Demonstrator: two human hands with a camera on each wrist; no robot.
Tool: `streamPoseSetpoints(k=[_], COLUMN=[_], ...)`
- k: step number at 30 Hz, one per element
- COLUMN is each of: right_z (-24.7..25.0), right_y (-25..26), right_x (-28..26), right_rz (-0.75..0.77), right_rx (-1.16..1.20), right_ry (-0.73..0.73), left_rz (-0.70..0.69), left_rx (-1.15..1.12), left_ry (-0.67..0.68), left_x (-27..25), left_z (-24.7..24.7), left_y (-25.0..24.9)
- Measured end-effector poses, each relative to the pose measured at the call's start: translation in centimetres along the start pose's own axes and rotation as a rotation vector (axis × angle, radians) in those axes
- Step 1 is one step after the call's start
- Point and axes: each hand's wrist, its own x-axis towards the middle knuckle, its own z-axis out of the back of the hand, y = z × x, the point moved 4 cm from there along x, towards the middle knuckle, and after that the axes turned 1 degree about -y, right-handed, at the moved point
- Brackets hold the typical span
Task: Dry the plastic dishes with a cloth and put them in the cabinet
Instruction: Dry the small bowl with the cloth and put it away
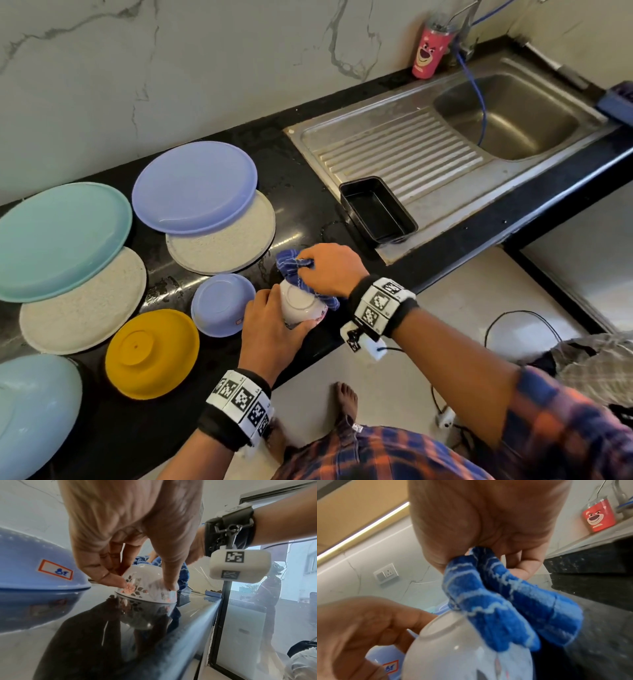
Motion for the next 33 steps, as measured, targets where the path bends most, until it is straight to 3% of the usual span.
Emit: streamPoseSetpoints(k=[3, 5, 8, 18, 22, 27, 30, 33], right_z=[-0.7, -1.7, -3.2, -0.6, -1.6, -0.4, 1.7, 2.6], right_y=[-0.5, -1.3, -2.0, -0.5, -1.7, -3.7, -4.5, -5.4], right_x=[-1.1, -4.0, -7.7, -2.0, -6.1, -6.3, -5.7, -6.2], right_rz=[-0.024, -0.061, -0.070, -0.015, -0.037, -0.173, -0.219, -0.232], right_rx=[0.033, 0.124, 0.245, 0.042, 0.165, 0.411, 0.474, 0.468], right_ry=[-0.067, -0.167, -0.202, -0.120, -0.165, -0.371, -0.475, -0.466], left_rz=[0.016, 0.014, 0.006, 0.031, 0.056, 0.082, -0.002, -0.281], left_rx=[0.027, 0.046, 0.070, 0.081, 0.154, 0.272, 0.244, 0.133], left_ry=[0.006, -0.001, -0.002, 0.034, 0.014, 0.040, 0.046, 0.136], left_x=[0.0, 0.0, 0.1, 0.4, 0.5, 0.9, 1.5, 2.3], left_z=[0.0, -0.2, -0.5, 0.3, 0.3, 1.2, 2.0, 2.2], left_y=[-0.2, -0.2, -0.1, -0.9, -1.6, -2.9, -3.2, -3.4])
